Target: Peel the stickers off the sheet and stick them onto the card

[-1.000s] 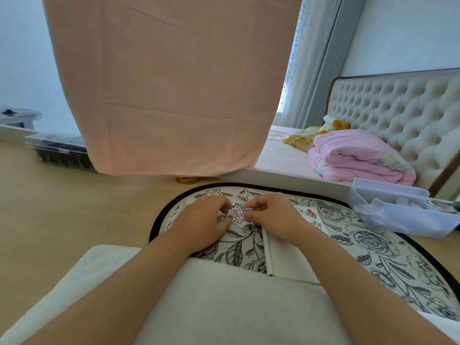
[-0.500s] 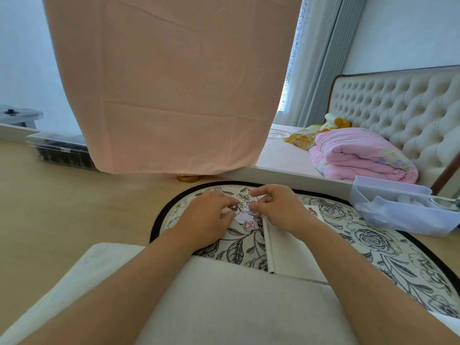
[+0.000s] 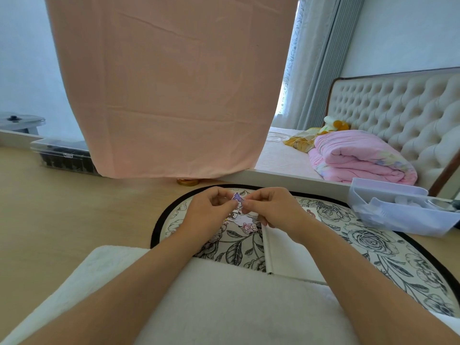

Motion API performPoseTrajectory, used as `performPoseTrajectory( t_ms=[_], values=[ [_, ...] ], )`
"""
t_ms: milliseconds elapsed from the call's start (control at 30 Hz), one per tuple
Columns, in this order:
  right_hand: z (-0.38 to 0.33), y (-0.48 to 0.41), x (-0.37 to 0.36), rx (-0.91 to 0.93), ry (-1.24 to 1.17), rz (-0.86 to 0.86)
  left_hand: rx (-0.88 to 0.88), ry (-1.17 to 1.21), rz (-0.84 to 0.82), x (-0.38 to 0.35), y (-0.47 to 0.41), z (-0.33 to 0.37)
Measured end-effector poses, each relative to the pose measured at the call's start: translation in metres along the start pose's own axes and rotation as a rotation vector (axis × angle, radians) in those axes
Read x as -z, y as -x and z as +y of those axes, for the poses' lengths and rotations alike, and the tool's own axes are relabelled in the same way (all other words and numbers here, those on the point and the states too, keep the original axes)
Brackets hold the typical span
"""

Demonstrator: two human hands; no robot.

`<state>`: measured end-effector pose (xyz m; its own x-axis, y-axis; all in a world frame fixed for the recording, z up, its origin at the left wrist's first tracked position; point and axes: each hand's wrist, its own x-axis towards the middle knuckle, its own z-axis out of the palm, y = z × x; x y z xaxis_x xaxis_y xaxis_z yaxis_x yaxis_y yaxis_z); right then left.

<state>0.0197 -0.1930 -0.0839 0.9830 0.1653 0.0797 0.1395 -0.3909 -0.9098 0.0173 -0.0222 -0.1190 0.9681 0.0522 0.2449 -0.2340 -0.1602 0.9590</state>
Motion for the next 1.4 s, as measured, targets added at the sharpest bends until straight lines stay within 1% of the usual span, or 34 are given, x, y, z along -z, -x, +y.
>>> performPoseTrajectory(
  t_ms=[167,233,333,467,667,800,900,967,1033,1233,1300,1333,1367,1400],
  values=[
    [0.002,0.010,0.004,-0.021,-0.055,0.067,0.008,-0.009,-0.044,-0.009,0.007,0.005],
    [0.004,0.016,0.007,-0.012,-0.073,0.085,-0.007,-0.067,-0.045,-0.014,0.010,0.006],
    [0.007,0.025,0.013,0.025,-0.047,0.102,-0.051,-0.073,-0.080,-0.020,0.016,0.008],
    [0.012,0.035,0.026,0.085,0.068,0.110,-0.112,-0.119,-0.103,-0.030,0.024,0.014],
    [0.022,0.042,0.040,0.198,0.240,0.247,-0.127,-0.224,-0.126,-0.048,0.023,0.023],
    [0.027,0.043,0.045,0.206,0.313,0.309,-0.142,-0.295,-0.107,-0.059,0.019,0.030],
    [0.030,0.044,0.045,0.241,0.470,0.364,-0.127,-0.294,-0.114,-0.065,0.019,0.028],
    [0.032,0.045,0.043,0.296,0.611,0.416,-0.130,-0.305,-0.102,-0.067,0.020,0.025],
    [0.035,0.045,0.041,0.381,0.697,0.474,-0.150,-0.302,-0.091,-0.067,0.021,0.021],
    [0.039,0.043,0.035,0.547,0.805,0.559,-0.210,-0.239,-0.061,-0.064,0.026,0.015],
    [0.039,0.043,0.035,0.571,0.810,0.556,-0.211,-0.229,-0.041,-0.064,0.027,0.014],
    [0.037,0.044,0.036,0.545,0.764,0.528,-0.211,-0.224,-0.030,-0.063,0.027,0.013],
    [0.033,0.045,0.037,0.478,0.654,0.463,-0.213,-0.219,-0.022,-0.061,0.026,0.013],
    [0.029,0.044,0.039,0.390,0.488,0.362,-0.215,-0.212,-0.021,-0.060,0.026,0.013]
  ],
)
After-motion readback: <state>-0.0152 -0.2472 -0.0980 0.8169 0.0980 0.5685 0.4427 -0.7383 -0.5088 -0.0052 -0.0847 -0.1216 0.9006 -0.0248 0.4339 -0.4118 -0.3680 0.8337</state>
